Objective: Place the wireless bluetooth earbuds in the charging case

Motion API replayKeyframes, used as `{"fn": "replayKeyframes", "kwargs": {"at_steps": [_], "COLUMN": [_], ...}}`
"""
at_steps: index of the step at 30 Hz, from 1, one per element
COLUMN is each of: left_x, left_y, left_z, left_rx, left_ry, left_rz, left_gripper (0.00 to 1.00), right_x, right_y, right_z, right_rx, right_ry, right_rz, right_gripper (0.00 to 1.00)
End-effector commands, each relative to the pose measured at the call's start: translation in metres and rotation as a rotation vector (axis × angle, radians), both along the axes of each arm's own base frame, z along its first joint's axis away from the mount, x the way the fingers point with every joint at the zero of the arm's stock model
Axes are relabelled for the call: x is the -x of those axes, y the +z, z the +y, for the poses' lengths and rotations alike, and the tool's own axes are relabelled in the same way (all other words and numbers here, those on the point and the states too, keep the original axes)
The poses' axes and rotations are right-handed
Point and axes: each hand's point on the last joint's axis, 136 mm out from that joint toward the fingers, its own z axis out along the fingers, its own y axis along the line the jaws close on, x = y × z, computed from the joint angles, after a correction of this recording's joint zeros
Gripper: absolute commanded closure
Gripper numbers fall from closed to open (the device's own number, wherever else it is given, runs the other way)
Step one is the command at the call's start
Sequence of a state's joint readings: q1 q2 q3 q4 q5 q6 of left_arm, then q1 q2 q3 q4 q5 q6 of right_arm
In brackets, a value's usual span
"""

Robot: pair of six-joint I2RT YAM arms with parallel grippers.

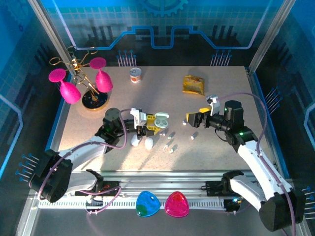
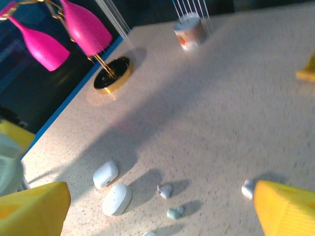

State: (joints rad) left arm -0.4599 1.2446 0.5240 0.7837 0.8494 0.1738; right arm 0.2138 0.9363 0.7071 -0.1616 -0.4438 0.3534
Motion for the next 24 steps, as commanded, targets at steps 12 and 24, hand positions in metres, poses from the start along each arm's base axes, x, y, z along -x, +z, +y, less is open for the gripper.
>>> {"fn": "replayKeyframes", "kwargs": {"at_steps": [12, 24], "left_x": [0.000, 0.003], "left_y": [0.006, 0.005], "left_z": [0.001, 0.002], "left_rx": [0.029, 0.031], "left_ry": [-0.002, -0.009], "left_rz": [-0.040, -0.036], "left_gripper": [0.81, 0.81], "right_x": [0.045, 0.057], "right_y": [-0.136, -0.181], "right_z": [0.044, 0.073], "right_rx": [-0.015, 0.115], "right_ry": [-0.084, -0.032], "right_rz": [0.626, 0.775], "right_gripper": [0.32, 0.52]}}
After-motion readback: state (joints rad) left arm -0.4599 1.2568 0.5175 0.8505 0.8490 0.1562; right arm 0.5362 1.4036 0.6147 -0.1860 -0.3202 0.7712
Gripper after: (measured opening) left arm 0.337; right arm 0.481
